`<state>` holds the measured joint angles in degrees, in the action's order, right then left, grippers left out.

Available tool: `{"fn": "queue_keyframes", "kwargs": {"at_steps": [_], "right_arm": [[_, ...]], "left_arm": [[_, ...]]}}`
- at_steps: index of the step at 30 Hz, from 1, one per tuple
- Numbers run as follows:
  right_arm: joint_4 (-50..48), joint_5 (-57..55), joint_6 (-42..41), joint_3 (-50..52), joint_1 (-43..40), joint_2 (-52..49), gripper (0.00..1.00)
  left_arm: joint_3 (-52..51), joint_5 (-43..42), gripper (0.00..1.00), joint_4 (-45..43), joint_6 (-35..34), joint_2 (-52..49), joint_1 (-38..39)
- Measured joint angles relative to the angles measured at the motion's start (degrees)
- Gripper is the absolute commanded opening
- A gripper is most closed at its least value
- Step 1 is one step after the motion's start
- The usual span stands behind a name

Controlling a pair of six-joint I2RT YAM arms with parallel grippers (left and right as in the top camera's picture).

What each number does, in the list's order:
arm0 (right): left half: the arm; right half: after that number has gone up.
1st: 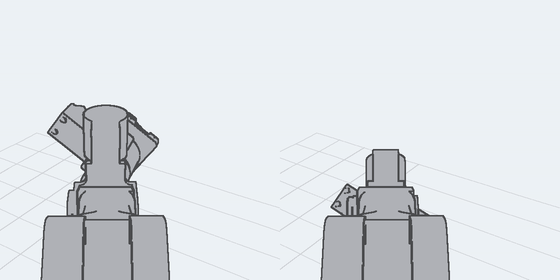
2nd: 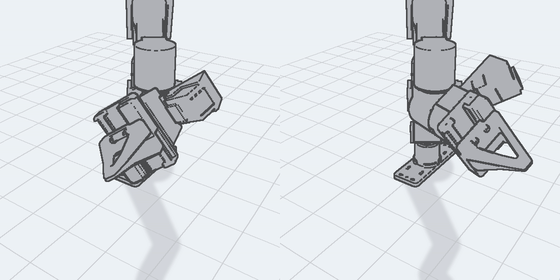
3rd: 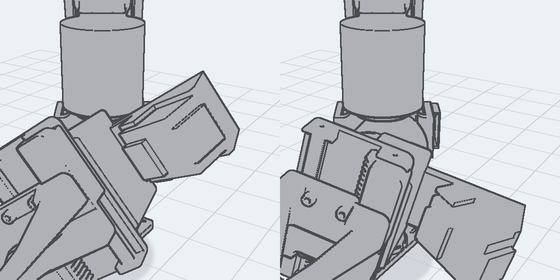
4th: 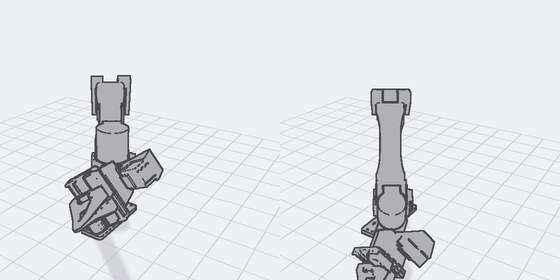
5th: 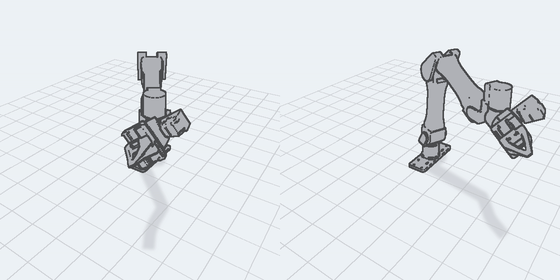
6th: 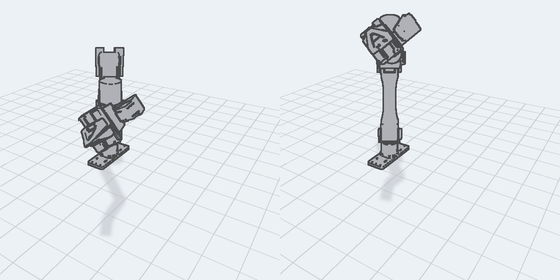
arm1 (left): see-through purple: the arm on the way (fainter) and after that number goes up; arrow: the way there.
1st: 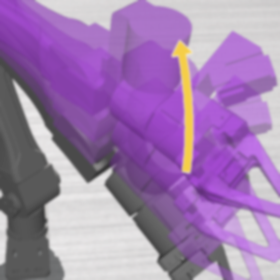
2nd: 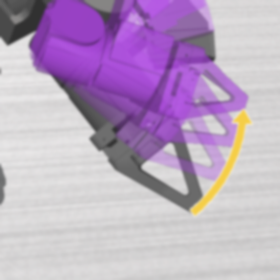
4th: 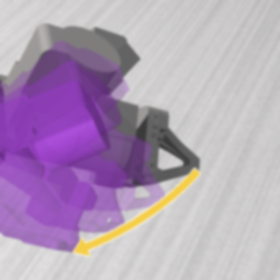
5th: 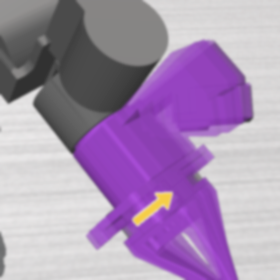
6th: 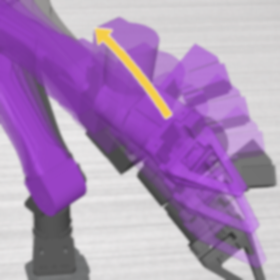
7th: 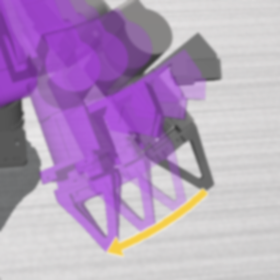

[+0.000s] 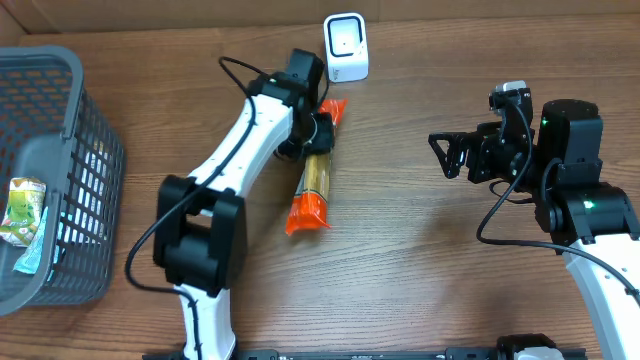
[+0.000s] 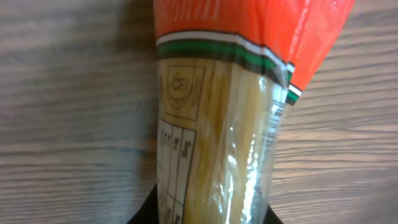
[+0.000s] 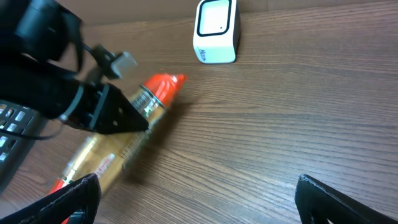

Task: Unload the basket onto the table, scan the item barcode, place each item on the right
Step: 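Place the spaghetti pack on the table center with the left gripper, then reach the left gripper back into the basket toward the green tea pouch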

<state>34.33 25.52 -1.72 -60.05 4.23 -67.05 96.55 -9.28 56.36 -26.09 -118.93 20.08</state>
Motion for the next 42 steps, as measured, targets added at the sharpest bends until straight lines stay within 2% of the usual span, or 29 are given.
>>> {"fn": "queue_keyframes", "kwargs": {"at_steps": [2,5,6,8,12,15,20,26,30,34,36,38,42], "right_arm": [[0.0,0.0,0.0,0.0,0.0,0.0,1.0],[0.2,0.0,0.0,0.0,0.0,0.0,1.0],[0.2,0.0,0.0,0.0,0.0,0.0,1.0],[0.2,0.0,0.0,0.0,0.0,0.0,1.0],[0.2,0.0,0.0,0.0,0.0,0.0,1.0],[0.2,0.0,0.0,0.0,0.0,0.0,1.0],[0.3,0.0,0.0,0.0,0.0,0.0,1.0],[0.5,0.0,0.0,0.0,0.0,0.0,1.0],[0.9,0.0,0.0,0.0,0.0,0.0,1.0],[1.0,0.0,0.0,0.0,0.0,0.0,1.0],[1.1,0.0,0.0,0.0,0.0,0.0,1.0],[1.3,0.0,0.0,0.0,0.0,0.0,1.0],[1.3,0.0,0.0,0.0,0.0,0.0,1.0]], "left_arm": [[0.0,0.0,0.08,1.2,-0.5,-1.3,0.1],[0.0,-0.1,0.63,2.4,-0.3,-2.7,0.1],[0.0,-0.5,0.71,2.5,0.2,-2.8,0.1],[0.0,-1.6,0.77,2.5,1.2,-2.8,0.1],[0.6,-3.3,0.77,3.9,3.1,-2.7,0.1],[4.4,-4.1,0.75,8.3,4.5,-2.7,-0.2],[18.9,-4.4,0.74,17.5,7.6,-2.4,-2.1],[36.9,-0.5,0.76,27.0,9.5,3.5,-9.5],[41.2,3.8,0.76,30.3,9.8,11.2,-17.8],[42.3,5.9,0.76,33.1,9.8,17.4,-29.6],[42.4,5.6,0.76,34.5,9.9,18.5,-36.0],[42.3,4.7,0.68,35.5,9.8,18.6,-41.7],[39.0,5.2,0.68,32.6,10.0,18.0,-54.4]]}}
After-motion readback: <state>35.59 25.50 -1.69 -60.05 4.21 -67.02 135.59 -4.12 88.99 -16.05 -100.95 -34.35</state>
